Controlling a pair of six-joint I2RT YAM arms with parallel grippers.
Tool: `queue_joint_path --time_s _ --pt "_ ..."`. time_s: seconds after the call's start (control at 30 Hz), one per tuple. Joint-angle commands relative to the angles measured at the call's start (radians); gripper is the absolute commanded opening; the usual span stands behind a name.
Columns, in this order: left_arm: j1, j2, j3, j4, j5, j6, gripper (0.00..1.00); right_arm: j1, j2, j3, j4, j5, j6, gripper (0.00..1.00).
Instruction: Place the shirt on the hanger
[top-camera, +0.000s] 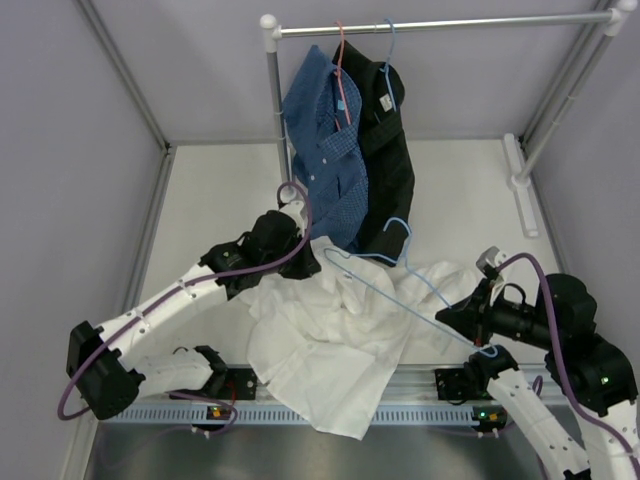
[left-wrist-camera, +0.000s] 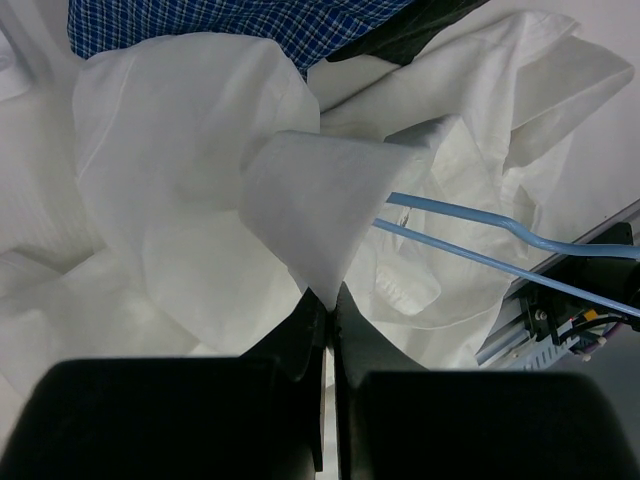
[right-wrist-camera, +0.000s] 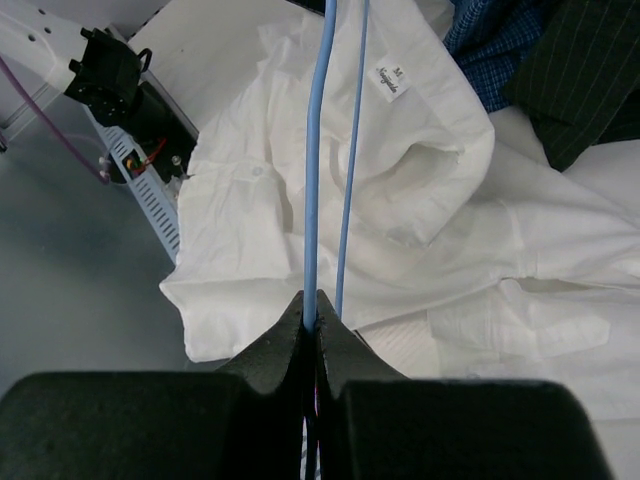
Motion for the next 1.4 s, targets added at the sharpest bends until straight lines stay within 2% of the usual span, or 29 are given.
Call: queue_joint_path --time_s 0.0,0.17,0.23,0.27,0.33,0.43,0.5,0.53,0.6,0.67,0.7,0.77,0.93,0.97,1.0,1.1,1.13,1.2,1.3,1.37 --pt "0.004 -0.025 0.037 0.042 0.01 0.01 0.0 -0.005 -0.017 -0.012 0.057 0.008 -0.004 0.0" --pt "0.004 -0.016 0.057 0.042 0.059 0.009 0.0 -0.005 -0.003 -0.052 0.086 0.001 0.011 0.0" --pt "0.002 -0.014 0.068 0.051 0.12 0.015 0.0 -0.005 0.015 -0.076 0.133 -0.053 0.026 0.0" --pt "0.002 -0.017 0.075 0.063 0.218 0.02 0.0 -0.005 0.021 -0.09 0.161 -0.077 0.055 0.0" --pt "-0.002 -0.029 0.088 0.066 0.25 0.017 0.0 -0.005 0.038 -0.139 0.216 -0.117 0.08 0.0" --pt "-0.027 -0.069 0.106 0.066 0.283 0.018 0.0 -0.005 0.058 -0.187 0.349 -0.15 0.159 0.0" --pt "-0.039 -0.084 0.12 0.066 0.345 0.018 0.0 -0.003 0.06 -0.222 0.519 -0.173 0.221 0.0" --pt "-0.062 -0.088 0.128 0.066 0.358 0.011 0.0 -0.002 0.057 -0.237 0.593 -0.18 0.306 0.0" --pt "-0.1 -0.098 0.161 0.074 0.401 0.001 0.0 0.004 0.061 -0.283 0.832 -0.206 0.391 0.0" --pt "-0.189 -0.109 0.203 0.075 0.368 0.004 0.0 0.03 0.066 -0.317 0.996 -0.2 0.513 0.0" --pt "-0.22 -0.12 0.248 0.074 0.319 0.007 0.0 0.062 0.072 -0.325 1.093 -0.187 0.529 0.0" --pt "-0.295 -0.118 0.302 0.072 0.287 0.013 0.0 0.102 0.089 -0.305 1.146 -0.147 0.519 0.0" --pt "-0.419 -0.057 0.52 0.063 0.233 0.084 0.0 0.279 0.228 -0.189 1.201 -0.159 0.456 0.0" --pt "-0.42 -0.049 0.545 0.04 0.196 0.084 0.0 0.312 0.25 -0.169 1.183 -0.15 0.424 0.0" --pt "-0.42 -0.043 0.575 -0.024 0.07 0.095 0.0 0.373 0.273 -0.149 1.09 -0.125 0.332 0.0" --pt "-0.42 -0.057 0.553 -0.136 -0.121 0.098 0.0 0.426 0.253 -0.125 0.939 0.011 0.192 0.0" --pt "-0.42 -0.065 0.519 -0.17 -0.252 0.095 0.0 0.426 0.236 -0.144 0.901 0.071 0.18 0.0" --pt "-0.418 -0.091 0.478 -0.225 -0.365 0.081 0.0 0.426 0.186 -0.206 0.884 0.151 0.186 0.0" --pt "-0.418 -0.103 0.398 -0.224 -0.3 0.116 0.0 0.426 0.149 -0.295 0.952 0.203 0.271 0.0" --pt "-0.418 -0.088 0.37 -0.21 -0.263 0.125 0.0 0.428 0.138 -0.369 1.1 0.18 0.324 0.0"
